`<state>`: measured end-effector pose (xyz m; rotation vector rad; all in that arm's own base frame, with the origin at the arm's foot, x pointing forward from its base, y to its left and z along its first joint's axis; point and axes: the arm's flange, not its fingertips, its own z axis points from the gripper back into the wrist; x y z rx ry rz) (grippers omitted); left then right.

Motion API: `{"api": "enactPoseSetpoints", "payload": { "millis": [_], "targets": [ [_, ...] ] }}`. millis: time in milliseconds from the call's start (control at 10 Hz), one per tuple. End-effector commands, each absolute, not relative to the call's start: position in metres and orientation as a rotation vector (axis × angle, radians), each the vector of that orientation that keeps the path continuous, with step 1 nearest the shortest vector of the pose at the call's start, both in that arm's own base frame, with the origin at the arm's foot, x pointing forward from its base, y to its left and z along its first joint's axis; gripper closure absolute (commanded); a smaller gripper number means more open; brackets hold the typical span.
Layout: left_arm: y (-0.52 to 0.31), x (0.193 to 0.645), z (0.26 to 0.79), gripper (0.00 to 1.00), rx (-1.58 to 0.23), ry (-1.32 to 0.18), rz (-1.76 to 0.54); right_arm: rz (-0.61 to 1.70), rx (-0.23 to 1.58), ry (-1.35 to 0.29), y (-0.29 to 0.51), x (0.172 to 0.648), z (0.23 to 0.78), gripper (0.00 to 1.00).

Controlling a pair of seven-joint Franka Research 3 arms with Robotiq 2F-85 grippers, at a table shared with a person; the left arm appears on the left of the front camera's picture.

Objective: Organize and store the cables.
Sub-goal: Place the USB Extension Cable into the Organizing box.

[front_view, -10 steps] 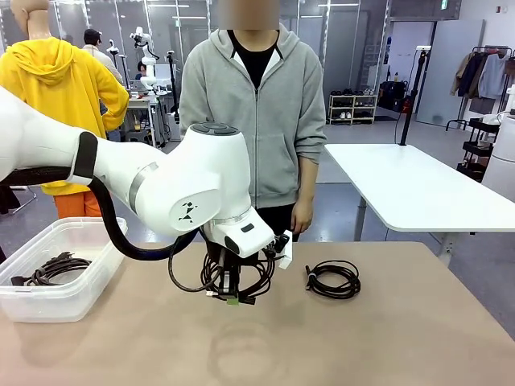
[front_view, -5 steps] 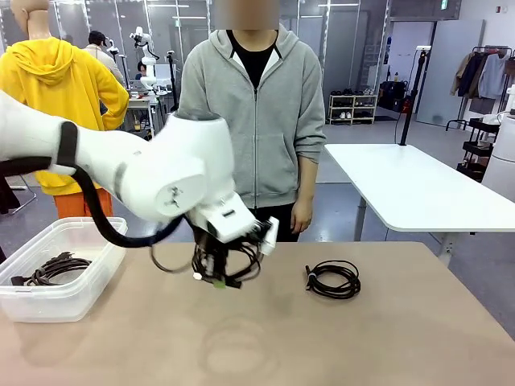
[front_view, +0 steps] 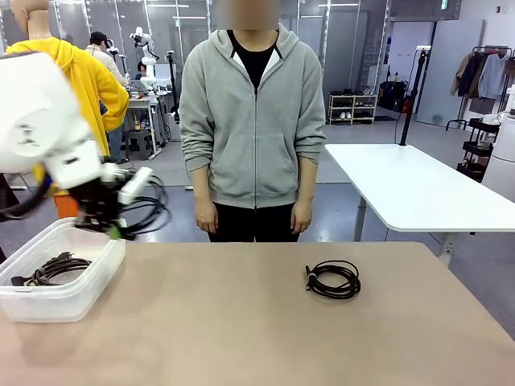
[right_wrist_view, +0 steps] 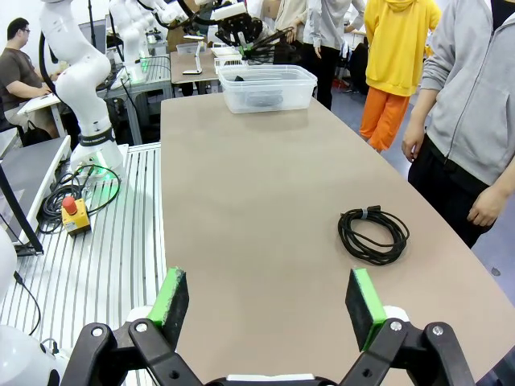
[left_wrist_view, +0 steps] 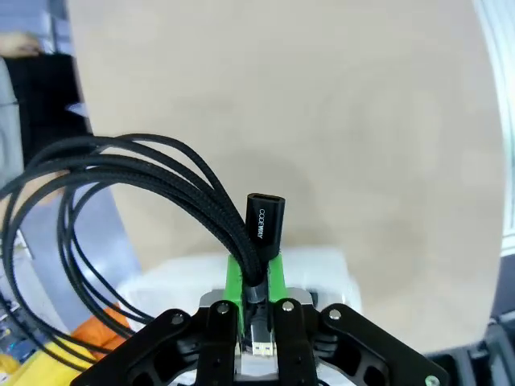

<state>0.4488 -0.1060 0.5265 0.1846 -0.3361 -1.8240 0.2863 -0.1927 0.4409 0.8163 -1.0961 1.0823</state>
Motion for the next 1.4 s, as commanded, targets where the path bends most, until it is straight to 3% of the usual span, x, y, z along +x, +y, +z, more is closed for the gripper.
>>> {"api": "enactPoseSetpoints", "payload": {
  "millis": [0,600,1300],
  "targets": [
    [-0.065,0.442,0.519,0.86,0.193,-0.373,-1.811,1.092,0.815,-1.12,-0.193,0.287,0.441,0.0],
    [0.02,0.482,0.498,0.86,0.184,-0.293,-1.701,1.092,0.815,-1.12,-0.193,0.287,0.441,0.0],
    [0.057,0.547,0.399,0.86,0.017,-0.126,-1.478,1.092,0.815,-1.12,-0.193,0.287,0.441,0.0]
  ]
}}
